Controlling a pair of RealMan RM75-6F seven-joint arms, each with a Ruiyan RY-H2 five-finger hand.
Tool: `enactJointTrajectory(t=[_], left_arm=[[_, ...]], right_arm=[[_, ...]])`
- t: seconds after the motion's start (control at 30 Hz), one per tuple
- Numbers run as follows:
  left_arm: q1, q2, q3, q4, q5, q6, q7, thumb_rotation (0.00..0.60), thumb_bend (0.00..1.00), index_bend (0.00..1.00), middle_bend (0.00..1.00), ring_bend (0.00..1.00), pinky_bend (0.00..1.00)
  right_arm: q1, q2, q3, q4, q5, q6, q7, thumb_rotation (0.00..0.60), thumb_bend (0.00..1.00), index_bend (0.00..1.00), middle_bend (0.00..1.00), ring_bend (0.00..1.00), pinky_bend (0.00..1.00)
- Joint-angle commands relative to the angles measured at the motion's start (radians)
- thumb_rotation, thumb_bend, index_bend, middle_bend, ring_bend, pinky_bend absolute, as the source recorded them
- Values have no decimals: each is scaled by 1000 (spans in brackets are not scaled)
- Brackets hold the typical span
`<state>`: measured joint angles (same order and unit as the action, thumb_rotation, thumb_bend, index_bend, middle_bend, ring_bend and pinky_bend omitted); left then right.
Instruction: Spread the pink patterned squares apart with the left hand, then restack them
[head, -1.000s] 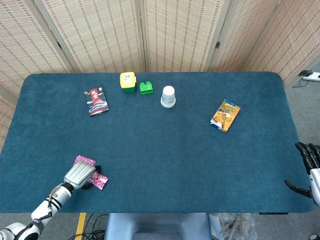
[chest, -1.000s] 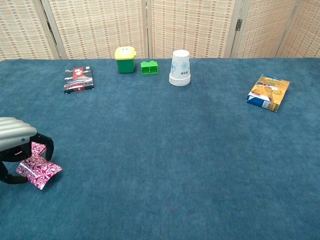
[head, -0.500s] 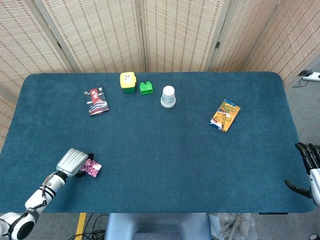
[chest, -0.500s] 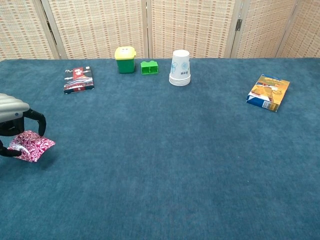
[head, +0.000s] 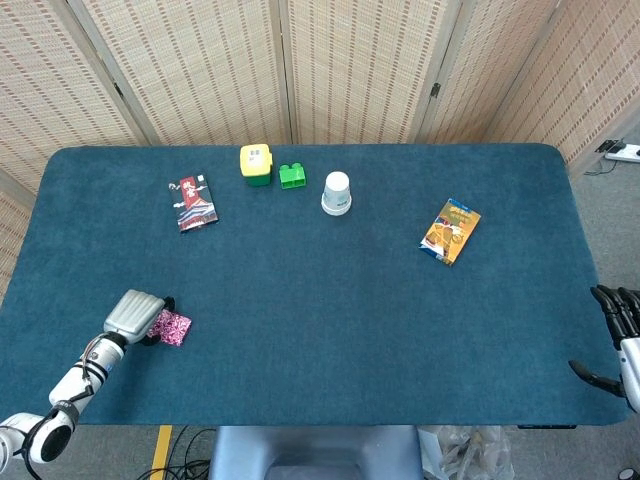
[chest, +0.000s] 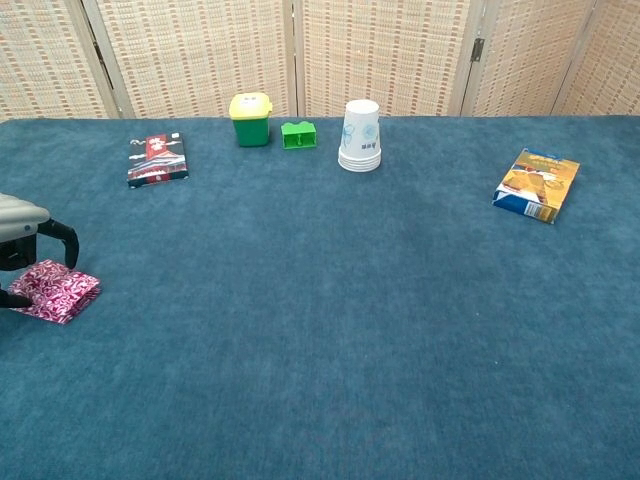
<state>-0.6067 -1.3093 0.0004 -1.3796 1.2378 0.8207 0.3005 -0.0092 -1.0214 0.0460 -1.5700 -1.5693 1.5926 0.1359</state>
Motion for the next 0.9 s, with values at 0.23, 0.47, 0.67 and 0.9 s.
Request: enactJointTrajectory(t=[0.23,0.47,0.67,0.9], left_arm=[[4,2,7,2,-9,-5,-1,600,250,387,969,862,1000],[1,-1,4,-4,-21,-10,-3,600,250,362,969,862,1000],[0,-1,3,-5,-29,-8,6,600,250,310,969,863,1000],[26,39,-38,-54,-48,66,-53,600,250,233,965,848,1000]], right_arm=[[2,2,0,-7,-1,-2,-7,600,91,0,125,3,73],[-1,3,0,-9,-1,2,-8,600,91,0,125,3,78],[-2,5,1,-11,-2,4,-8,600,91,0,125,3,78],[2,9,2,-15,0,-2,-10,600,91,0,127,3,83]])
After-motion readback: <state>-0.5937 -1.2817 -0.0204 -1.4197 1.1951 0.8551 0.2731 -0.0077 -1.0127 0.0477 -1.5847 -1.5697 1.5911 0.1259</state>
